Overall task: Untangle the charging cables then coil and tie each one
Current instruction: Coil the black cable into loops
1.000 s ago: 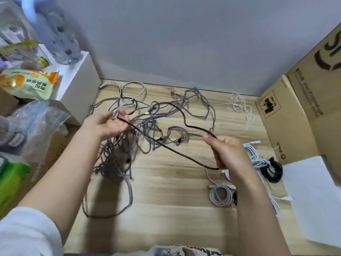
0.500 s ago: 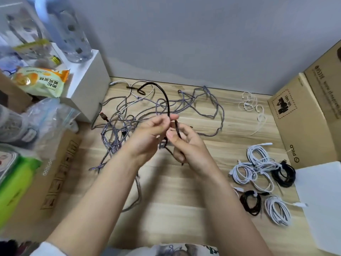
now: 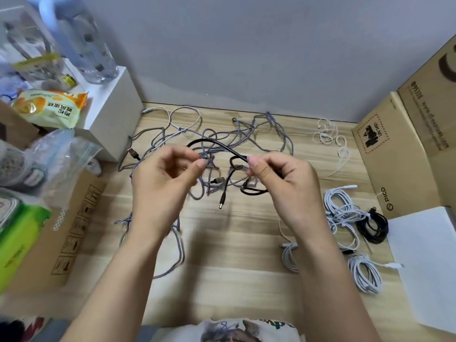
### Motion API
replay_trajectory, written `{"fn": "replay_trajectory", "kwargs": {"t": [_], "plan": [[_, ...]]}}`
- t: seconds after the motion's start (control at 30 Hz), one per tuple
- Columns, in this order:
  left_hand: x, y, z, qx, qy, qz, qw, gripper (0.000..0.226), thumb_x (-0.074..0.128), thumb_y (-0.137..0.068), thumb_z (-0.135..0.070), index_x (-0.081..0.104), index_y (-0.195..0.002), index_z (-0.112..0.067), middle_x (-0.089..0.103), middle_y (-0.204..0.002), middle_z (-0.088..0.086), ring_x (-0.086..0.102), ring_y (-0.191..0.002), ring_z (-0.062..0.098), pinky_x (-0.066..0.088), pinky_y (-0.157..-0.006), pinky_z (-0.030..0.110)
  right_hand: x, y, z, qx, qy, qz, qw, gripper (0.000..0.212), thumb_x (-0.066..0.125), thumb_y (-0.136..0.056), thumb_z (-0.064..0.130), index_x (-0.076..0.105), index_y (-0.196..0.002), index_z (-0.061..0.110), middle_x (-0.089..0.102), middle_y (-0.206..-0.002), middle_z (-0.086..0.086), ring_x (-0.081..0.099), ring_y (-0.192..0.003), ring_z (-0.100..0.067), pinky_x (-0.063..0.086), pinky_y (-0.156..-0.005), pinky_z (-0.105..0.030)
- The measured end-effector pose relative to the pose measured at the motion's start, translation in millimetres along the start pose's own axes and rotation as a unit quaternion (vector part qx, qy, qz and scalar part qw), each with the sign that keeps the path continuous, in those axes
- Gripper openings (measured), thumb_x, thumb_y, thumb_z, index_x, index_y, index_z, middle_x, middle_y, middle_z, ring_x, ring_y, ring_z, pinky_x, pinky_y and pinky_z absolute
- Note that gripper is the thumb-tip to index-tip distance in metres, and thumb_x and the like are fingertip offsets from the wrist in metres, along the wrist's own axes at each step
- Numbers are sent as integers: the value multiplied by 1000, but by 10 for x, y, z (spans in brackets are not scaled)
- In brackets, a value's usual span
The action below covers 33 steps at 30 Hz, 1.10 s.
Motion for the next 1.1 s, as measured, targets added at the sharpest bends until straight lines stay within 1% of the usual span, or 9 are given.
{"fn": "replay_trajectory", "kwargs": {"t": [0.13, 0.2, 0.27, 0.4, 0.57, 0.77, 0.93, 1.0, 1.1], "plan": [[-93, -8, -26, 120, -172, -12, 978, 56, 85, -63, -24, 45, -100, -37, 45, -96, -16, 48, -83, 0, 41, -77, 18, -41, 68, 153, -11, -9, 29, 999, 25, 61, -78, 43, 68, -63, 25, 67, -64, 10, 55, -60, -2, 45, -62, -28], [4, -36, 120, 118, -178, 74, 974, 35, 75, -73, -32, 49, -95, -38, 48, -101, -17, 50, -94, -2, 38, -81, 17, -89, 95, 249, -21, -82, 31, 996, 23, 61, -80, 31, 66, -60, 22, 63, -58, 11, 49, -54, 4, 39, -57, -15], [106, -15, 327, 79, -136, 157, 975, 10, 57, -79, -38, 54, -85, -30, 59, -94, -11, 55, -93, 4, 40, -80, 20, -174, 108, 322, -31, -121, 9, 992, 24, 61, -81, 27, 66, -59, 21, 55, -50, 11, 44, -49, 1, 33, -52, -8], [154, 126, 798, -29, -77, 239, 967, 24, 51, -82, -42, 55, -83, -18, 65, -87, -10, 58, -90, 4, 42, -84, 19, -326, 101, 288, 3, -172, -79, 982, 28, 66, -81, 32, 65, -56, 20, 46, -45, 12, 34, -45, -1, 27, -45, -8], [28, 277, 1108, -144, 5, 178, 973, 22, 43, -97, -10, 50, -77, -6, 66, -65, -3, 61, -67, 5, 47, -76, 20, -462, 56, 93, 84, -194, -148, 966, 34, 60, -88, 30, 62, -56, 18, 38, -45, 12, 28, -43, -1, 23, -41, -11], [-56, 177, 974, -180, 29, 97, 978, 12, 48, -93, 0, 57, -88, -6, 60, -75, 5, 60, -59, 3, 47, -62, 15, -368, 51, 9, 99, -104, -46, 989, 32, 57, -91, 19, 59, -60, 11, 36, -38, 12, 29, -35, -2, 24, -40, -7], [-48, 108, 724, -121, 21, 122, 985, 17, 70, -80, -16, 65, -96, -17, 67, -79, -6, 59, -66, 7, 49, -62, 16, -343, 52, 1, 95, -61, -32, 993, 34, 60, -89, 22, 61, -56, 15, 33, -43, 8, 26, -40, -4, 21, -41, -12], [-22, 104, 644, -132, 57, 129, 981, 7, 61, -85, -7, 66, -88, -11, 67, -70, -3, 58, -57, 8, 50, -55, 18, -359, 44, -45, 103, -26, -31, 994, 37, 60, -89, 26, 61, -52, 19, 34, -42, 8, 27, -39, -4, 22, -43, -14], [-3, 102, 683, -154, -70, 178, 969, 20, 62, -83, 6, 68, -76, -11, 66, -57, -2, 60, -51, 5, 50, -54, 15, -358, 37, -171, 139, 43, 6, 989, 40, 61, -87, 32, 62, -50, 20, 38, -39, 9, 29, -39, -5, 25, -50, -25]]}}
Point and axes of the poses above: each hand's wrist, its own y-axis away from the middle knuckle, its own x-axis out of the palm, z = x × y, the point moved 4 cm from there along -y, towards the middle knuckle
